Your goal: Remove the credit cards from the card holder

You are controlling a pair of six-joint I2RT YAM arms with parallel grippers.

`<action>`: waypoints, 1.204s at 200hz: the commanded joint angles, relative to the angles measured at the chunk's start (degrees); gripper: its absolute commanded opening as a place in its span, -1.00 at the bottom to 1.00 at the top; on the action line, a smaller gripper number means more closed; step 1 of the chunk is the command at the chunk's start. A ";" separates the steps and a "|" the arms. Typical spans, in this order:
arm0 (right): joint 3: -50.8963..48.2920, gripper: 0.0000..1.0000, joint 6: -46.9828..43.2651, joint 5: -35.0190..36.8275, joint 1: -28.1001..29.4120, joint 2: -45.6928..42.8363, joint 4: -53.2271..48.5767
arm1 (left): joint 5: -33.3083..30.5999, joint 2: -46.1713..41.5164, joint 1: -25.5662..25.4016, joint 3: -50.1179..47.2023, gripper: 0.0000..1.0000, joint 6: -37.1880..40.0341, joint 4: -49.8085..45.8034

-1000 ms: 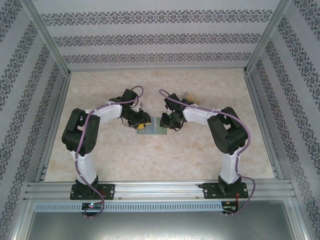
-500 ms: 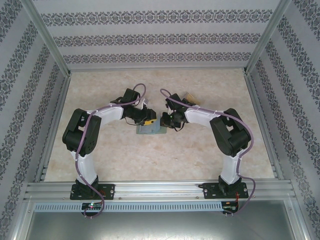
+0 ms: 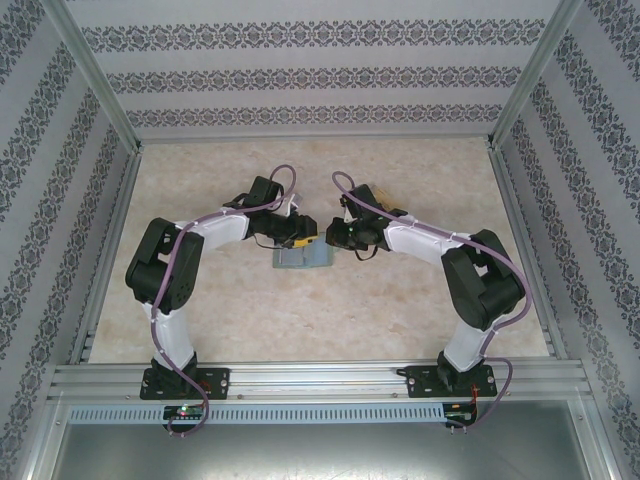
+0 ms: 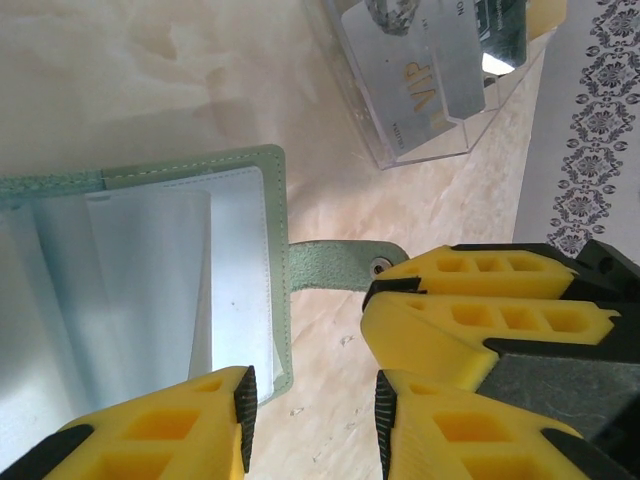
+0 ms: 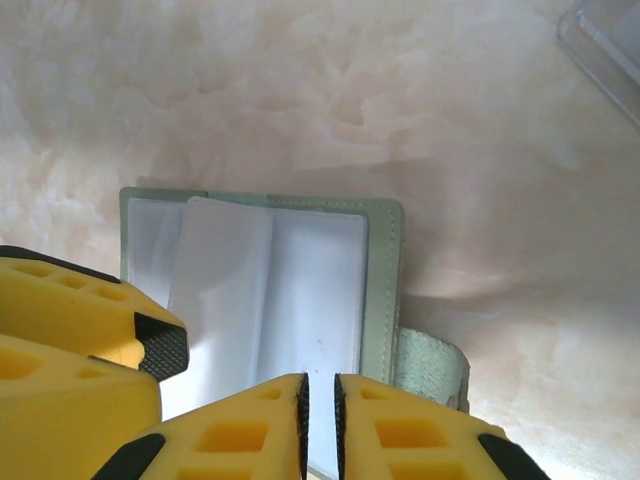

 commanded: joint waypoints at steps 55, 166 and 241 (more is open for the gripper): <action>4.39 -0.56 -2.32 3.75 6.08 0.27 0.17 | -10.57 -9.92 7.16 -3.79 -0.04 4.19 -10.28; 11.51 -0.25 1.29 4.65 8.17 11.67 -6.78 | -6.01 -4.99 7.52 -5.43 -0.04 3.10 -9.89; 11.68 -0.25 1.76 4.58 7.21 13.82 -8.04 | -5.28 -1.53 6.67 -2.91 -0.05 4.93 -11.83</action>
